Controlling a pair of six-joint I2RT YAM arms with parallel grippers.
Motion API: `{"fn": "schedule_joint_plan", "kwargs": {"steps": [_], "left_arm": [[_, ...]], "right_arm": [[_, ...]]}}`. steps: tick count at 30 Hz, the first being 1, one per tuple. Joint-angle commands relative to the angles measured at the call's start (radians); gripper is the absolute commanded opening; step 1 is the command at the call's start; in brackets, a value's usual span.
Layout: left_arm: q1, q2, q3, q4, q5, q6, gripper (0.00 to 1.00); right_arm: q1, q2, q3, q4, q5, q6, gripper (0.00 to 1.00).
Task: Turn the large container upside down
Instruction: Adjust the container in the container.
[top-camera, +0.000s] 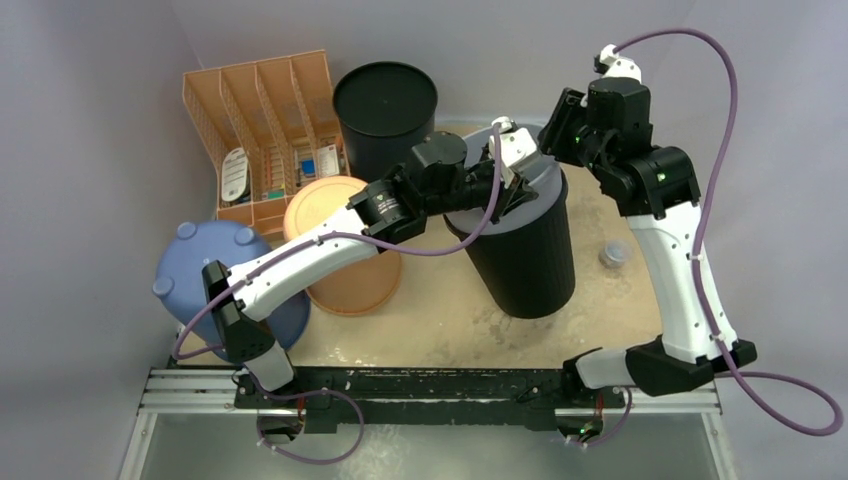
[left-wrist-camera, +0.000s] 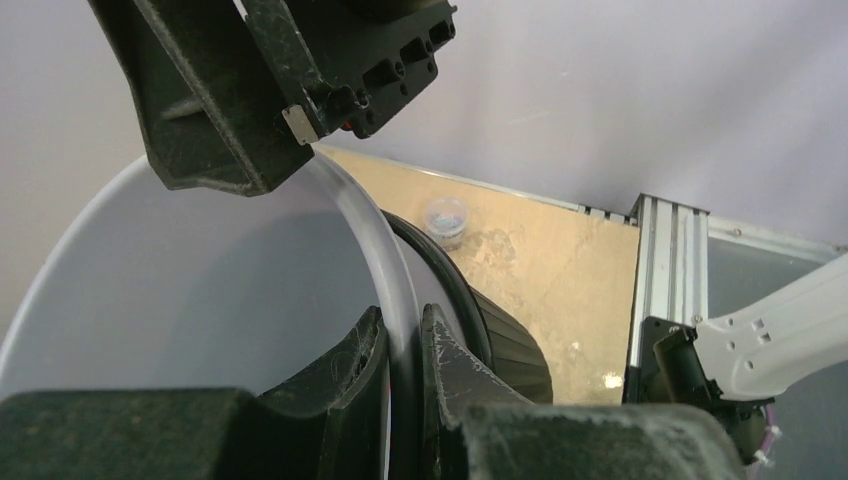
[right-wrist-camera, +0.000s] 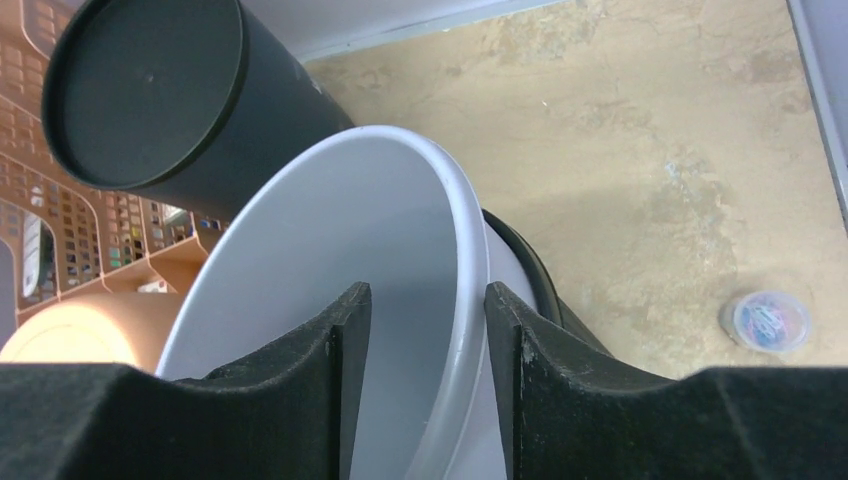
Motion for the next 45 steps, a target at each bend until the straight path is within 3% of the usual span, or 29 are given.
{"fn": "schedule_joint_plan", "kwargs": {"steps": [1,8,15,21,27,29,32,39,45], "left_arm": [[-0.007,-0.05,0.114,0.04,0.038,0.131,0.0],[-0.012,-0.049,0.13,0.003,0.026,0.197,0.0],[-0.014,-0.065,0.128,-0.036,0.018,0.251,0.0],[-0.014,-0.064,0.133,-0.055,0.008,0.268,0.0],[-0.016,-0.077,0.115,-0.052,0.015,0.286,0.0],[-0.015,-0.085,0.096,-0.035,0.021,0.289,0.0],[-0.015,-0.091,0.076,-0.021,0.021,0.299,0.0],[-0.016,-0.086,0.068,-0.009,0.025,0.3,0.0],[-0.026,-0.114,0.024,0.053,0.006,0.24,0.0]], "right_arm": [[0.007,0.043,0.045,-0.148,0.0,-0.039,0.48],[0.007,0.04,0.035,-0.155,0.014,-0.04,0.46],[0.007,0.047,0.016,-0.171,0.038,-0.037,0.62],[0.007,0.043,-0.011,-0.181,0.06,-0.031,0.62],[0.007,0.021,-0.046,-0.194,0.1,-0.024,0.69],[0.007,0.013,-0.061,-0.172,0.067,-0.028,0.65],[0.007,0.006,-0.065,-0.146,0.041,-0.035,0.51],[0.007,0.011,-0.03,-0.131,0.066,-0.04,0.0],[0.007,-0.029,-0.096,-0.057,0.099,-0.027,0.0]]}}
